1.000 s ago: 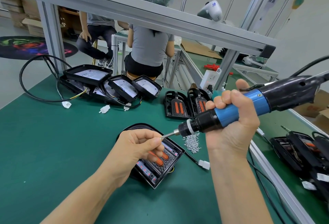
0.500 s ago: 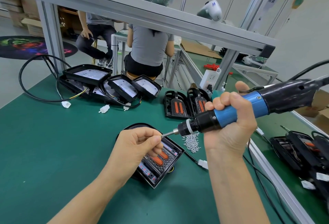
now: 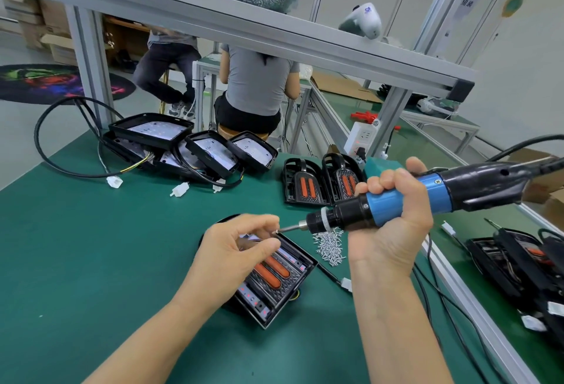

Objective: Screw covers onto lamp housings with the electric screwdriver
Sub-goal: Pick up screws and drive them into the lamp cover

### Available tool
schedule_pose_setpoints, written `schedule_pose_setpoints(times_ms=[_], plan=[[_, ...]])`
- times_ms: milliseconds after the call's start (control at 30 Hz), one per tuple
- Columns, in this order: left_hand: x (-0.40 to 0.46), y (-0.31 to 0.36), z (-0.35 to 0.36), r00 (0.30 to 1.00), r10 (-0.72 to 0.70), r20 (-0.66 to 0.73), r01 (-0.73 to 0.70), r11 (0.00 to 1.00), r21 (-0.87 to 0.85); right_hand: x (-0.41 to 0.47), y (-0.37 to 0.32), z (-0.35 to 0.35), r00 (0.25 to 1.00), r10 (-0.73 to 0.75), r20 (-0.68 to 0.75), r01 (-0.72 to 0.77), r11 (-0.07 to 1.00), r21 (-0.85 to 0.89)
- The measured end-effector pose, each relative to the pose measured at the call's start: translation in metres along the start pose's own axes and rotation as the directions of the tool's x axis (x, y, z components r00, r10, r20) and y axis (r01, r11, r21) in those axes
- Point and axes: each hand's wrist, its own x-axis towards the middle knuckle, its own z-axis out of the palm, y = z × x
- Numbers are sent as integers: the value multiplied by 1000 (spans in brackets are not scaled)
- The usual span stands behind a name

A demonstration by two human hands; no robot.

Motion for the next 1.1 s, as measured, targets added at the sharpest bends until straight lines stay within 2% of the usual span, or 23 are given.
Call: schedule_pose_setpoints(times_ms=[67,100,167,233,267,300,367,567,733,1100], plan=[[6,-5,-11,996,43,-84,-33,993,113,4,2,-3,1000,1,2,-1,1000,3],[11,-9,-19,989,31,-148,-4,984,177,6,4,-4,1000,3,6,-3,1000,-2],[21,-20,-33,967,-126,-224,194,928,317,8,10,-7,1000,11,12,-11,1000,-21],[28,-32,-39,909,-361,-208,416,769,485,8,18,-11,1000,9,14,-8,997,-75],[31,-38,-38,879,-438,-186,459,676,577,9,22,-12,1000,2,16,-1,994,-106],[32,-42,-37,863,-477,-167,459,601,654,9,27,-12,1000,-2,19,5,992,-129],[36,-49,-35,869,-472,-151,425,553,716,12,37,-12,1000,4,24,0,989,-146],[45,-46,-34,859,-484,-166,450,559,697,17,61,-11,999,16,41,-6,972,-233],[46,-34,-35,833,-546,-89,521,720,458,21,75,-9,997,16,77,5,963,-269],[46,-39,-36,829,-556,-66,525,731,435,22,87,-8,991,21,134,27,938,-346]])
